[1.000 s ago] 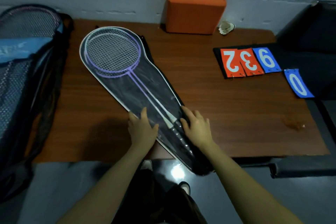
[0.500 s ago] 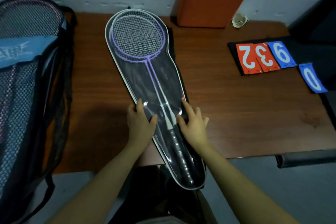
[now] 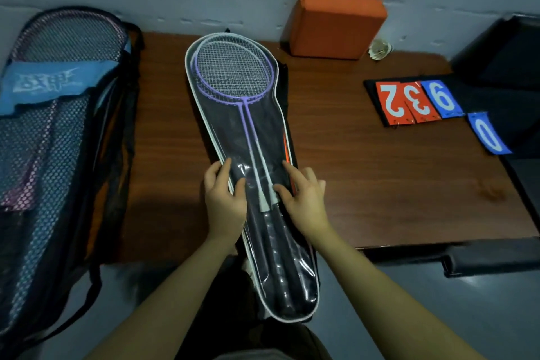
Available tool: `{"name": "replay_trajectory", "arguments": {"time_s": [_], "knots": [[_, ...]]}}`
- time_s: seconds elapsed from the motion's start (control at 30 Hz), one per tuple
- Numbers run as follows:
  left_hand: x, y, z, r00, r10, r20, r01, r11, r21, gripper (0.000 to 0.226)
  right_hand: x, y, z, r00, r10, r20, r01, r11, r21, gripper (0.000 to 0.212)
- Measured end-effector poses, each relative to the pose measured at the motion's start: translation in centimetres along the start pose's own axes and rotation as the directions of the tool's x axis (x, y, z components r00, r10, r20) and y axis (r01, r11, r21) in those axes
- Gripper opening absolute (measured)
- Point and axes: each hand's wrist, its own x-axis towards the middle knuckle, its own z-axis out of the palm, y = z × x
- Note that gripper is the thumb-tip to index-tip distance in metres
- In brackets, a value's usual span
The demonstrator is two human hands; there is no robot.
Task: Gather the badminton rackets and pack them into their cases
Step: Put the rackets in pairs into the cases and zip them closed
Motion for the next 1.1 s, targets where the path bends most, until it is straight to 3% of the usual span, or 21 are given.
{"name": "replay_trajectory", "arguments": {"time_s": [0.27, 0.57, 0.83, 1.1], "knots": [[-4.0, 3.0, -6.5, 0.996, 0.087, -0.036, -0.090, 0.993, -0.080, 0.046, -5.5, -5.0, -1.5, 0.976, -0.159, -0.146, 0.174, 0.980, 0.099, 0.048], [-5.0, 4.5, -17.7, 0.947, 0.290, -0.135, -0.278, 0.955, 0.103, 0.050, -9.2, -15.0, -1.0, 0.923, -0.277, -0.269, 0.331, 0.926, 0.183, 0.042], [0.0, 1.8, -27.2, 0.950, 0.284, -0.126, -0.264, 0.952, 0.156, 0.066, -7.4, -24.9, 3.8, 0.900, -0.336, -0.278, 0.393, 0.902, 0.181, 0.038], [8.2, -4.9, -35.1, 0.970, 0.243, -0.007, -0.239, 0.959, 0.151, 0.053, -4.7, -33.3, 12.6, 0.932, -0.241, -0.271, 0.297, 0.936, 0.189, 0.038]]}}
